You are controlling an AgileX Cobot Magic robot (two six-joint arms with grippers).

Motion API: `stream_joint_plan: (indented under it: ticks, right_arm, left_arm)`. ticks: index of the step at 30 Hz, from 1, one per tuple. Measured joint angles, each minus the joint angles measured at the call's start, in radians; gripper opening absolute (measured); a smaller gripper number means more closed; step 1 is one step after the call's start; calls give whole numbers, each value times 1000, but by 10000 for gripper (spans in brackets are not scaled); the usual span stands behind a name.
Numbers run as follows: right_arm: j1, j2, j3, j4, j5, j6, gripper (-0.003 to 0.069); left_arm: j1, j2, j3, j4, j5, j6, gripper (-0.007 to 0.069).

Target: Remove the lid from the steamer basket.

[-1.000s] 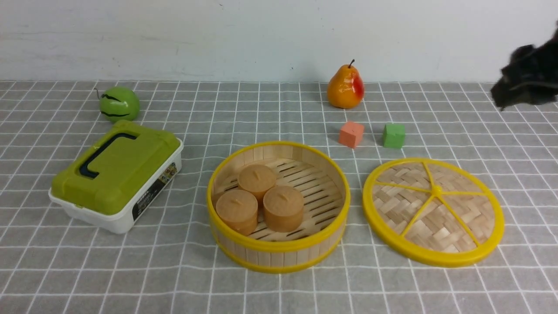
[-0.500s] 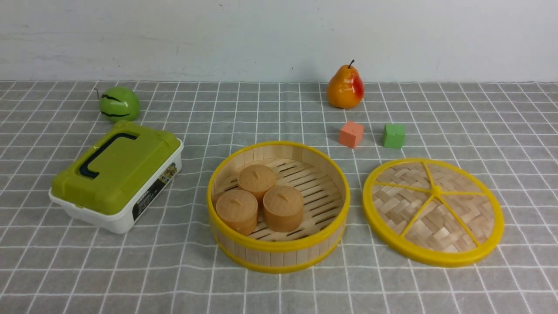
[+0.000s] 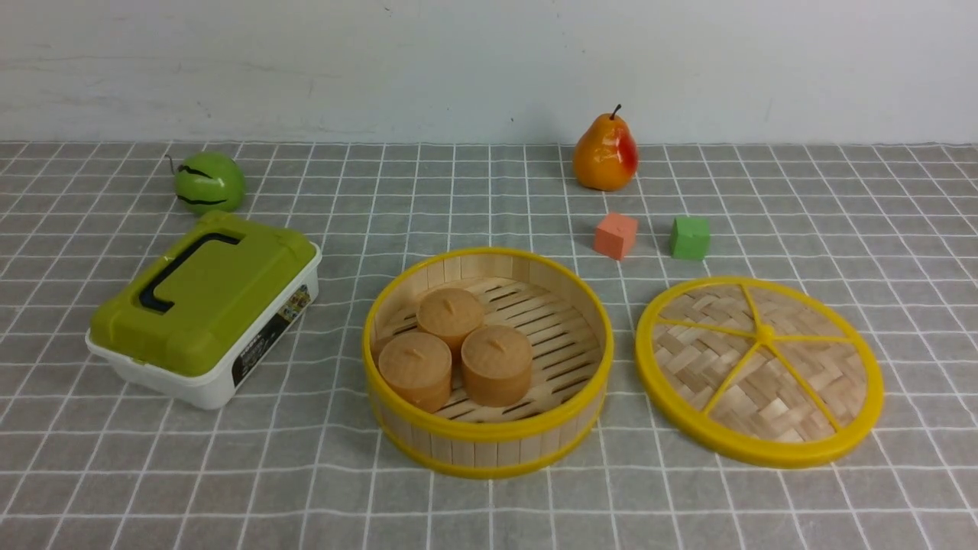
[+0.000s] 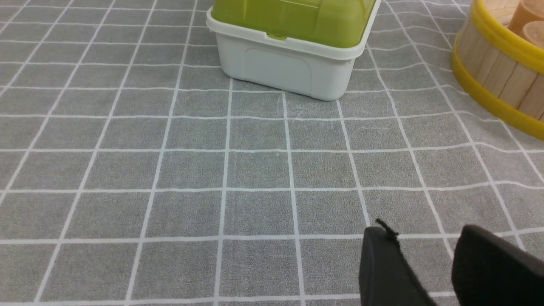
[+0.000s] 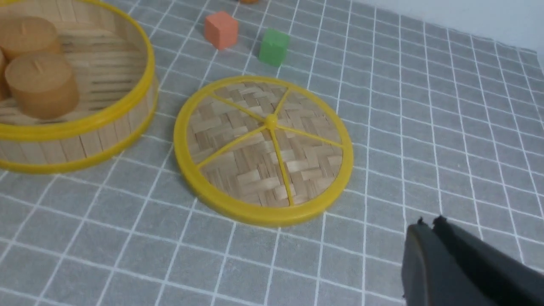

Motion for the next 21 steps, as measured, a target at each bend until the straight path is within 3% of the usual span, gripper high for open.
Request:
stream_joint_plan:
  ticks: [4, 6, 10, 17, 21]
  right_arm:
    - [0, -34, 157, 0, -213, 8, -7]
    - [-8, -98, 336, 29, -421, 31, -6]
    - [-71, -226, 538, 68, -587, 57, 2]
    - [-167, -412, 700, 87, -621, 139, 10]
    - [-174, -432, 703, 36, -501, 234, 19]
  left_arm:
    - [0, 0, 0, 0, 0, 0, 239]
    - [0, 0, 0, 0, 0, 0, 239]
    - [0, 0, 0, 0, 0, 0, 239]
    - [0, 0, 0, 0, 0, 0, 239]
    - [0, 0, 0, 0, 0, 0, 239]
